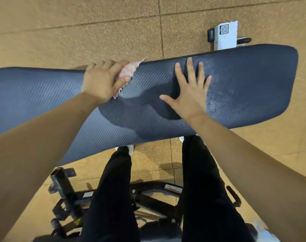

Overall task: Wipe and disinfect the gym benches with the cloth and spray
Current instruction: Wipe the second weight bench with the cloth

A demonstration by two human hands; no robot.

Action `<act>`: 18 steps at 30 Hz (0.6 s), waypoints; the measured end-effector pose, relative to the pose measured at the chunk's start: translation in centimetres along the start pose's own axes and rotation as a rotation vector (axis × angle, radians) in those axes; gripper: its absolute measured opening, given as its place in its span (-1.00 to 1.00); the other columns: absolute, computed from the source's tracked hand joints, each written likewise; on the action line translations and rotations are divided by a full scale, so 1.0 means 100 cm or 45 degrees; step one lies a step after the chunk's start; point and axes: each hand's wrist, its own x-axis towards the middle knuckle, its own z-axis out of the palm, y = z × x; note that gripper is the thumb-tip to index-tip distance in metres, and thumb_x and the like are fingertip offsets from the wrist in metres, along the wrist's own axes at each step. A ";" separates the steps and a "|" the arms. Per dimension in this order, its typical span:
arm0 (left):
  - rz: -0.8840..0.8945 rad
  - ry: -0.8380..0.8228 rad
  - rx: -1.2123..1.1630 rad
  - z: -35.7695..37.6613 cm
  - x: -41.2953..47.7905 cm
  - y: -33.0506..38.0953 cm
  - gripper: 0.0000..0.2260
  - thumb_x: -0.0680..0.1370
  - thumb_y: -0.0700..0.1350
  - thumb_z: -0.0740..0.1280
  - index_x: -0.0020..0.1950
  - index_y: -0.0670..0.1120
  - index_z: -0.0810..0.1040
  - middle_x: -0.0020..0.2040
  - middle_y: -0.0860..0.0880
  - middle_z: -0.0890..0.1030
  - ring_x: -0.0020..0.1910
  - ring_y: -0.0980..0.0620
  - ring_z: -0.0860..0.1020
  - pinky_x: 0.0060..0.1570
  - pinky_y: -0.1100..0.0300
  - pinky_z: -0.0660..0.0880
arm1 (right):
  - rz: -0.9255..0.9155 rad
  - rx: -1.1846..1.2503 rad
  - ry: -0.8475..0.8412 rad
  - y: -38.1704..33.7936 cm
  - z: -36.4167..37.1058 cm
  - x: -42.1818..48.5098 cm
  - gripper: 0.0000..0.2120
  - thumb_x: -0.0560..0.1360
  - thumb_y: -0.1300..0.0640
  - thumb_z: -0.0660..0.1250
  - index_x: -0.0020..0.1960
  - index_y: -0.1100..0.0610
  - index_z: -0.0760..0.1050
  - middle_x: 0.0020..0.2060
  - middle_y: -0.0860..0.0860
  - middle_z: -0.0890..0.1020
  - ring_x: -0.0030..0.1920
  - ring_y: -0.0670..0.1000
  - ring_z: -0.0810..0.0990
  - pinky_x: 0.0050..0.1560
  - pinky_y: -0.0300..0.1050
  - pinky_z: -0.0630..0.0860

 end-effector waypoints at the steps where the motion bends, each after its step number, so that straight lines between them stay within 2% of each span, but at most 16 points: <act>1: -0.019 0.000 0.002 0.000 -0.005 -0.008 -0.49 0.68 0.29 0.08 0.54 0.06 0.34 0.29 -0.21 0.59 0.21 -0.30 0.53 0.18 -0.18 0.39 | 0.012 -0.011 -0.008 0.000 -0.002 0.001 0.00 0.42 -0.48 0.28 0.66 -0.07 -0.06 0.66 0.06 -0.10 0.62 0.28 -0.17 0.52 0.47 -0.07; 5: -0.114 0.026 -0.008 0.000 -0.020 -0.026 -0.50 0.68 0.31 0.07 0.49 0.05 0.39 0.24 -0.23 0.59 0.20 -0.30 0.51 0.21 -0.19 0.35 | 0.067 0.009 -0.045 -0.005 -0.007 0.001 0.00 0.41 -0.42 0.36 0.65 -0.07 -0.02 0.65 0.07 -0.07 0.62 0.29 -0.16 0.52 0.48 -0.05; 10: -0.209 0.026 -0.090 0.002 -0.021 -0.015 -0.50 0.70 0.27 0.05 0.50 0.02 0.41 0.28 -0.20 0.57 0.29 -0.28 0.46 0.38 -0.19 0.22 | 0.095 -0.002 -0.076 -0.013 -0.015 0.001 0.01 0.42 -0.39 0.38 0.66 -0.03 -0.02 0.65 0.10 -0.06 0.62 0.30 -0.15 0.52 0.46 -0.03; 13: -0.182 0.074 -0.154 0.003 -0.026 -0.013 -0.51 0.70 0.24 0.08 0.55 0.03 0.38 0.25 -0.17 0.57 0.28 -0.26 0.44 0.47 -0.23 0.19 | 0.110 0.051 -0.051 -0.022 -0.020 0.004 -0.07 0.43 -0.32 0.43 0.62 0.05 0.13 0.62 0.15 0.08 0.60 0.29 -0.01 0.55 0.37 0.00; 16: -0.118 0.275 -0.334 0.005 -0.037 -0.009 -0.55 0.70 0.14 0.22 0.52 -0.05 0.44 0.24 -0.16 0.54 0.28 -0.24 0.40 0.46 -0.29 0.24 | -0.186 0.245 0.151 -0.042 -0.023 0.013 -0.37 0.49 -0.17 0.42 0.45 0.14 0.43 0.47 0.14 0.40 0.47 0.21 0.30 0.46 0.27 0.23; 18: -0.146 0.419 -0.514 0.006 -0.047 -0.010 -0.60 0.69 0.04 0.30 0.48 -0.11 0.48 0.30 -0.16 0.53 0.37 -0.26 0.40 0.45 -0.18 0.31 | -0.392 0.374 0.160 -0.071 -0.023 0.027 -0.49 0.53 -0.09 0.41 0.37 0.16 0.52 0.39 0.09 0.49 0.40 0.18 0.41 0.42 0.19 0.31</act>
